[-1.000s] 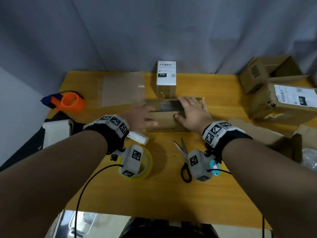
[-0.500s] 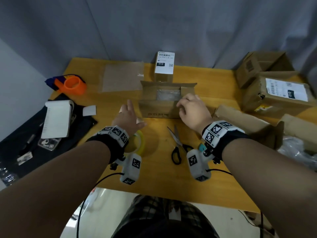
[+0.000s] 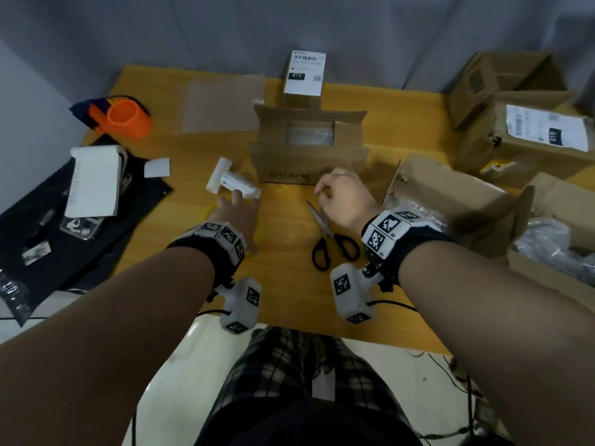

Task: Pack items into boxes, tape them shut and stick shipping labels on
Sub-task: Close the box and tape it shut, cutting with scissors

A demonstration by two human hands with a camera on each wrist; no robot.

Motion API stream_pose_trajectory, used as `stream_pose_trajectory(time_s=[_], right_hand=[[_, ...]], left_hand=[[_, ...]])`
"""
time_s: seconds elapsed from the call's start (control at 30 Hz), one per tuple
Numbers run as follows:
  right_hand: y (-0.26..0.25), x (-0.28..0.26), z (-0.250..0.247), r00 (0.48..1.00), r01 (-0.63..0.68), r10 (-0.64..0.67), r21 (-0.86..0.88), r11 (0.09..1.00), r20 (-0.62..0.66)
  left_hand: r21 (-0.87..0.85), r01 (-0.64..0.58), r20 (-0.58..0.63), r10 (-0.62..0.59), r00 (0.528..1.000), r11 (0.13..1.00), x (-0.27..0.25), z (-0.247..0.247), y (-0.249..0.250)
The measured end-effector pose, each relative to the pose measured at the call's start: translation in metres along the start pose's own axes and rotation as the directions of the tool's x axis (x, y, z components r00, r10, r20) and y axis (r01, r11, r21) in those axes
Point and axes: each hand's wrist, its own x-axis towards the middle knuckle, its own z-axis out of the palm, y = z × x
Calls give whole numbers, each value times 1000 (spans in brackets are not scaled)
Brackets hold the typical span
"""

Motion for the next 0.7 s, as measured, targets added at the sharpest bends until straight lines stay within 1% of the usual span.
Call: stream_pose_trajectory(time_s=[0.07, 0.13, 0.2, 0.23, 0.3, 0.4, 0.53, 0.57, 0.6, 0.63, 0.67, 0.7], right_hand=[[1, -2, 3, 1000, -15, 15, 8, 1000, 9], [0, -3, 4, 999, -28, 28, 12, 1000, 19], [0, -3, 3, 999, -36, 35, 31, 999, 22], [-1, -3, 3, 999, -40, 39, 38, 998, 26], [-2, -3, 3, 999, -43, 41, 46, 998, 33], [-3, -2, 4, 997, -58, 56, 43, 997, 47], [-4, 1, 5, 988, -122, 111, 101, 987, 108], [-7, 1, 4, 983, -133, 114, 131, 983, 141], [-10, 2, 2, 977, -138, 108, 160, 977, 186], [-15, 2, -2, 968, -138, 94, 178, 974, 233], [-20, 1, -6, 958, -147, 90, 195, 970, 273], [-26, 1, -10, 948, -161, 87, 225, 961, 307]], left_hand=[[-39, -35, -20, 34, 999, 999, -3, -3, 3], [-49, -121, 7, 121, 993, 991, -6, -4, 2], [-13, -209, 78, 209, 975, 978, -8, 0, -1], [27, -236, 100, 233, 967, 971, -9, 2, -2], [73, -284, 89, 278, 957, 956, -11, 3, -5], [-30, -345, 37, 346, 938, 938, -12, 0, -6], [-277, -352, -67, 348, 935, 894, -8, -17, -5], [-358, -347, -101, 333, 938, 867, -9, -26, -5], [-466, -335, -138, 306, 942, 819, -10, -35, -5], [-589, -316, -176, 264, 948, 744, -13, -44, -6], [-709, -300, -208, 216, 954, 638, -16, -53, -6], [-809, -290, -231, 176, 957, 511, -18, -61, -7]])
